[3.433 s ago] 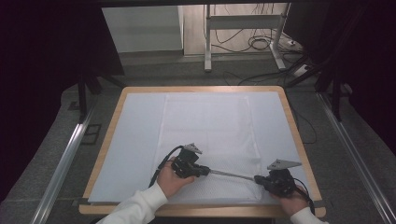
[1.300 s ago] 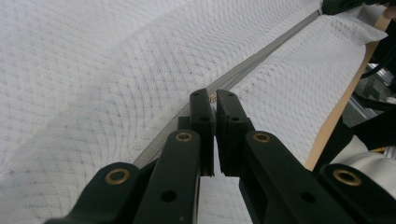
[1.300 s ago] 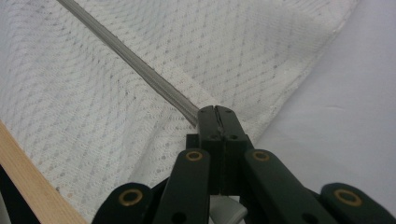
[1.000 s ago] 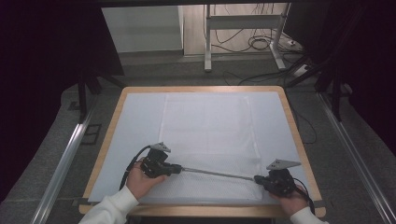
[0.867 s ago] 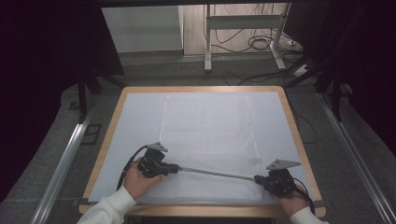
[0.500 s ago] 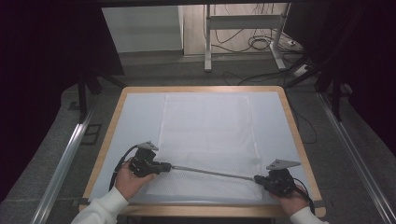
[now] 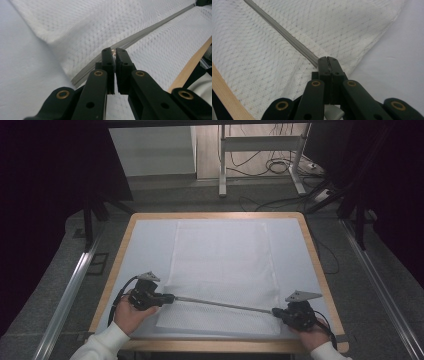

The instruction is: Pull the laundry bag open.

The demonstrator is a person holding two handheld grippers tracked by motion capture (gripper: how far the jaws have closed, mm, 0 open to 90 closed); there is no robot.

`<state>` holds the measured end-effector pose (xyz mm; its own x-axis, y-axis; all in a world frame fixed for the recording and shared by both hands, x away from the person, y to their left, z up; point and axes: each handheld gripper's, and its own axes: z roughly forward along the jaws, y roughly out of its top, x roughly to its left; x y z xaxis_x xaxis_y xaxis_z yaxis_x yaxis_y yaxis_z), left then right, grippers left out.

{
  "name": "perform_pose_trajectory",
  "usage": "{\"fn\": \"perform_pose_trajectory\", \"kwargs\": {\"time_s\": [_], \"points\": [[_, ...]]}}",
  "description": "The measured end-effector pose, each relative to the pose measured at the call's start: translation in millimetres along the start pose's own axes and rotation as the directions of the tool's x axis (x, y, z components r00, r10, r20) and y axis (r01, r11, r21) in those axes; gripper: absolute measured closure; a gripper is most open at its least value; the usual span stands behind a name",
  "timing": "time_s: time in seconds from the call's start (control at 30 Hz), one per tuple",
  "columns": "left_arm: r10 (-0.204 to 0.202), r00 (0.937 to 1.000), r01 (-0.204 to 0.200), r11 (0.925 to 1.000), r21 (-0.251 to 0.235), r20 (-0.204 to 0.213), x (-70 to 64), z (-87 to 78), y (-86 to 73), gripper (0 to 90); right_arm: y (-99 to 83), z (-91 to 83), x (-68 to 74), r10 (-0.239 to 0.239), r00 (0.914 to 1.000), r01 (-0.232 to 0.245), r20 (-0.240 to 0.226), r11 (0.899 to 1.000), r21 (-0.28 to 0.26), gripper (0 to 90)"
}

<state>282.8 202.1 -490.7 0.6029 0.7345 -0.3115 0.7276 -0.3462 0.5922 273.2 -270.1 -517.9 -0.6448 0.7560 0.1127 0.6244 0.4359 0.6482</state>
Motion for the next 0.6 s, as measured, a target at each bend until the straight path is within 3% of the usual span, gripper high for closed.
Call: {"fn": "perform_pose_trajectory", "kwargs": {"time_s": [0.6], "points": [[-0.060,0.9979,0.059,0.9982,-0.011,-0.025,18.5,-6.0,-18.5,87.4,-0.1,0.0,-0.2,-0.002,1.0000,0.002,-0.002,1.000,-0.001,89.8]]}}
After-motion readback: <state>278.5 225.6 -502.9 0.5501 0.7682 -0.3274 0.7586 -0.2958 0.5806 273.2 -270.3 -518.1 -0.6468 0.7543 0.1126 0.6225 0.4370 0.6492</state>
